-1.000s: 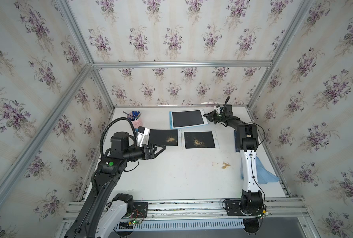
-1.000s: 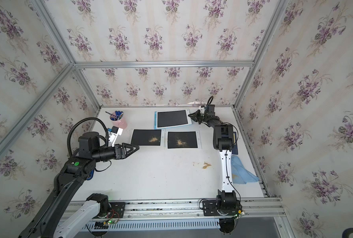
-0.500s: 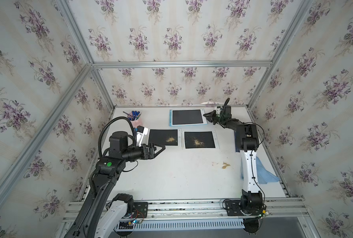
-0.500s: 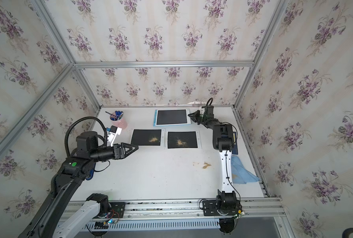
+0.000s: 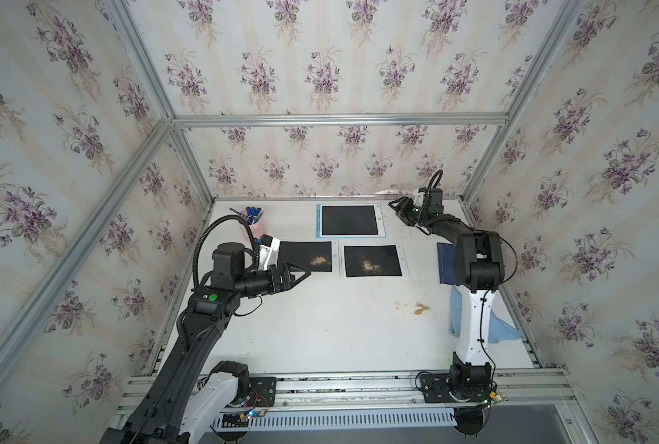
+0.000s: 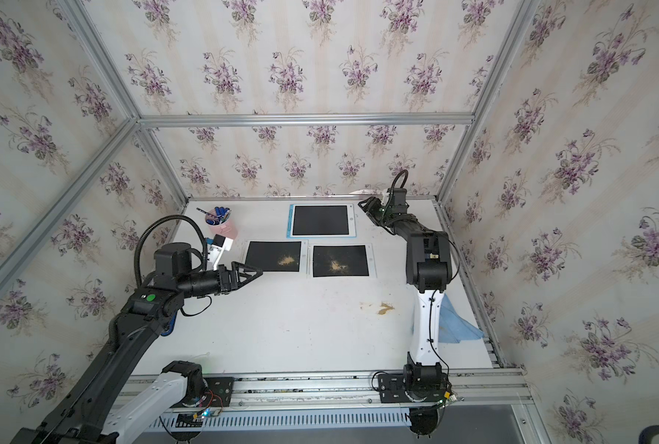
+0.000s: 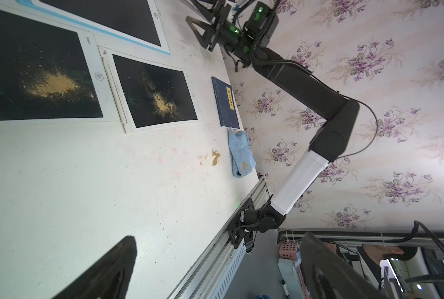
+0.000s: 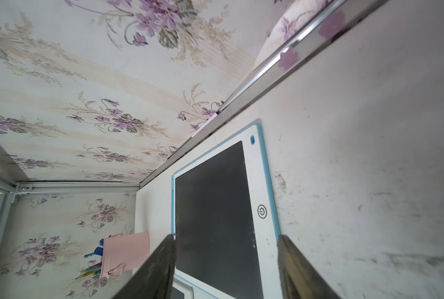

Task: Wipe the drawing tablet
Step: Place the drawing tablet at the center of the board.

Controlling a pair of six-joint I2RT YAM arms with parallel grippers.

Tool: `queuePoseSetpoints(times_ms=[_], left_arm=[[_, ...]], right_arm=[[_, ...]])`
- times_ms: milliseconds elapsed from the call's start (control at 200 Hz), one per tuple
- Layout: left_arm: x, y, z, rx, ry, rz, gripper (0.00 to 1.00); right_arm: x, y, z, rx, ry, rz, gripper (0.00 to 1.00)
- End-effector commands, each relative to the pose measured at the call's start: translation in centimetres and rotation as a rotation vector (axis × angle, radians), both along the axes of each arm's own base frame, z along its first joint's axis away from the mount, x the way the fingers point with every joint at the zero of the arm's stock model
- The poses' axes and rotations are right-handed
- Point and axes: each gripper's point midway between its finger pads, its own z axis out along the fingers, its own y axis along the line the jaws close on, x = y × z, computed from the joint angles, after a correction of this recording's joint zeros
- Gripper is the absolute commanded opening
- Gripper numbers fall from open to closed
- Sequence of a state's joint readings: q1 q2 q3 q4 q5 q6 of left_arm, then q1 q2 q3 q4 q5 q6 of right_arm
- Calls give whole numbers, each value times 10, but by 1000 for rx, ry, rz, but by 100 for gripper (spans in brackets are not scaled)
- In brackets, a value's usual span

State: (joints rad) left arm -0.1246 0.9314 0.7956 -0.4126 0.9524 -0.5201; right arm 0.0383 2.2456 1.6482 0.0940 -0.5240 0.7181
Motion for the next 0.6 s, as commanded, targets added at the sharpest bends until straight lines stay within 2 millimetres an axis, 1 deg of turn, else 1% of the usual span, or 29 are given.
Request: queuePoseSetpoints(times_ms=[0, 70, 180, 260, 330, 360, 470, 595], left_arm=[[15, -8, -1, -37, -11, -8, 100], [22, -14, -16, -12, 25, -14, 100], [32, -29, -46, 49, 110, -40, 100], [40, -40, -66, 77, 175, -60, 98], [47, -44, -82, 78, 220, -51, 95], [50, -45, -87, 72, 232, -45, 93], [50, -46, -92, 60, 232, -29, 92], [46, -42, -89, 84, 211, -23, 93]], right_arm=[[-17, -12, 6, -173, -14, -1, 60], [-30, 2, 12, -247, -32, 63, 59], [-46, 28, 11, -340, -15, 133, 59], [-49, 36, 0, -362, 15, 152, 58], [-48, 39, -12, -408, 47, 183, 55], [-48, 44, -18, -442, 63, 213, 53], [-49, 64, -34, -528, 96, 278, 49], [-54, 79, -51, -589, 128, 307, 49]])
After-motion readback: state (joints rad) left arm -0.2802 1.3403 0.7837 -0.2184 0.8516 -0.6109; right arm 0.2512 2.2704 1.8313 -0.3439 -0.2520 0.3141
